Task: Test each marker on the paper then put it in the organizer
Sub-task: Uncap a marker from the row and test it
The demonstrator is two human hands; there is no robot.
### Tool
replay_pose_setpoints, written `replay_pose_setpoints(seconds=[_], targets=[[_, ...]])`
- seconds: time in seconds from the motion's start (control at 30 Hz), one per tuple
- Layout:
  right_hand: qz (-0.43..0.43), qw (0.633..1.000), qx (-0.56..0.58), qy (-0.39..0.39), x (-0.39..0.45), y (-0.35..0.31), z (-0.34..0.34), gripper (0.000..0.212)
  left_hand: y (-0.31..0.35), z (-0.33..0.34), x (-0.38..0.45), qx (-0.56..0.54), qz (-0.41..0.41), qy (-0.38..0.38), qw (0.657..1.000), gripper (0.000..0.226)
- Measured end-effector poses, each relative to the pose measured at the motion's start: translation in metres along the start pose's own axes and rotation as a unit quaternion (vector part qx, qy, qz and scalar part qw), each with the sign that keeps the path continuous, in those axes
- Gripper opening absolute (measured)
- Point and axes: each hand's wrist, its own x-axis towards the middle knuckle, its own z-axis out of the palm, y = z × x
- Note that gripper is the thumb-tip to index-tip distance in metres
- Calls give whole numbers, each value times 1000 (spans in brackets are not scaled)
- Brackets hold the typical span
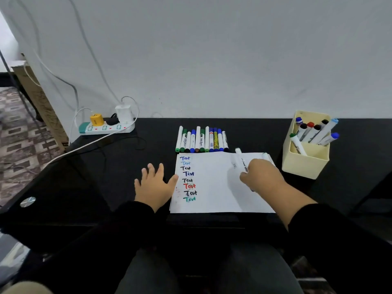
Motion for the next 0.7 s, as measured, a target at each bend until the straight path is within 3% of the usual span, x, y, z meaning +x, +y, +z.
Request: replay_pose_setpoints(seconds=[0.2,0.3,0.33,0.43,0.6,0.7], targets=[[19,998,-53,41,12,19,6,13,-1,10,-1,79,28,-3,996,73],[4,992,-122,30,15,22,11,50,-3,11,-1,88,31,4,996,73],[-6,988,-151,25,15,22,13,52,-3,11,-1,89,30,5,996,73],[-27,977,-211,16,17,26,17,48,-3,12,-1,93,28,2,995,73],[-25,976,-215,6,18,26,18,49,-2,12,0,95,23,0,995,72],[-42,980,-194,-8,23,25,10,38,-1,12,-2,94,21,0,995,72]])
